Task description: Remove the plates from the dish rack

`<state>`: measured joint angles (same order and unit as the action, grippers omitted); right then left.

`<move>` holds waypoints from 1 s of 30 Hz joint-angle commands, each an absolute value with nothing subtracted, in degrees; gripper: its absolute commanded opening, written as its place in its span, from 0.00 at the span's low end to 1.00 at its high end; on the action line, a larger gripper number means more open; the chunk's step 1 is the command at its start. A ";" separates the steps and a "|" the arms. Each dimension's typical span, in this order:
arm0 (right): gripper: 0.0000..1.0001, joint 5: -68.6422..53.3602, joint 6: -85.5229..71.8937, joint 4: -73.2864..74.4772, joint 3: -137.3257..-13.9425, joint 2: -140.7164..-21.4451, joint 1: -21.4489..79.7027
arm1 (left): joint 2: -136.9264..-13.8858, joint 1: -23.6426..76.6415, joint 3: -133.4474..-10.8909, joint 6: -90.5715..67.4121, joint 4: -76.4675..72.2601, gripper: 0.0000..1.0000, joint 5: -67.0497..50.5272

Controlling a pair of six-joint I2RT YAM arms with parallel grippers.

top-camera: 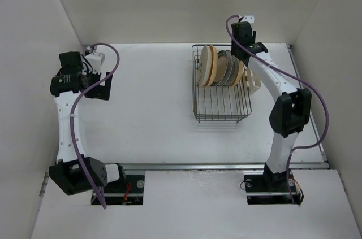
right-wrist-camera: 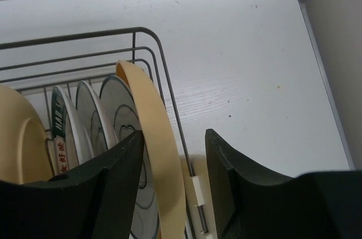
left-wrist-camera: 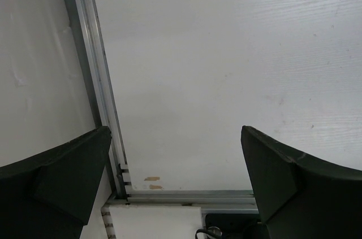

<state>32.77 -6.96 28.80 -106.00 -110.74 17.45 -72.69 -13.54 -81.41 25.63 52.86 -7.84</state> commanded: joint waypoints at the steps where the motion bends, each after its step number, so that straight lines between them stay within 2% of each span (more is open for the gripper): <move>1: 0.53 36.03 -6.33 29.97 -108.54 -111.70 18.11 | -71.19 -13.36 -80.51 25.14 52.21 0.99 -7.47; 6: 0.46 37.18 -6.33 30.50 -108.54 -113.99 18.11 | -71.19 -13.36 -79.37 25.14 51.68 0.99 -6.94; 9: 0.31 38.66 -6.33 31.72 -109.94 -114.52 18.11 | -71.19 -13.36 -79.37 25.14 51.68 0.99 -6.94; 10: 0.21 39.19 -6.33 31.73 -110.47 -114.52 18.11 | -71.19 -13.36 -79.37 25.14 51.68 0.99 -7.47; 13: 0.08 42.35 -5.02 32.43 -112.49 -114.52 19.34 | -71.19 -13.36 -79.37 25.14 51.68 0.99 -7.47; 14: 0.00 43.67 -4.23 32.43 -112.50 -114.52 20.12 | -71.19 -13.36 -79.37 25.14 51.68 0.99 -7.99; 17: 0.00 50.35 -1.95 32.43 -114.08 -114.52 21.53 | -71.19 -13.36 -79.37 25.14 51.68 0.99 -8.52; 20: 0.00 51.33 -0.62 31.73 -115.66 -113.99 22.15 | -71.19 -13.36 -79.37 25.14 51.68 0.99 -8.53; 21: 0.15 51.33 -0.62 31.73 -115.66 -113.99 22.15 | -71.19 -13.36 -79.37 25.75 51.68 0.99 -8.53; 24: 0.28 49.57 -0.09 31.20 -114.71 -114.60 22.15 | -71.19 -13.36 -79.37 25.75 51.68 0.99 -8.53; 25: 0.25 48.53 -0.09 31.20 -113.65 -114.61 22.15 | -71.19 -12.84 -79.37 26.27 51.68 0.99 -8.00; 27: 0.00 48.52 -0.09 31.20 -112.95 -115.14 22.15 | -71.19 -12.83 -78.84 26.28 52.29 0.99 -8.00; 30: 0.00 50.35 -0.09 30.32 -112.24 -113.39 22.15 | -70.66 -12.83 -78.84 26.81 52.29 0.99 -7.48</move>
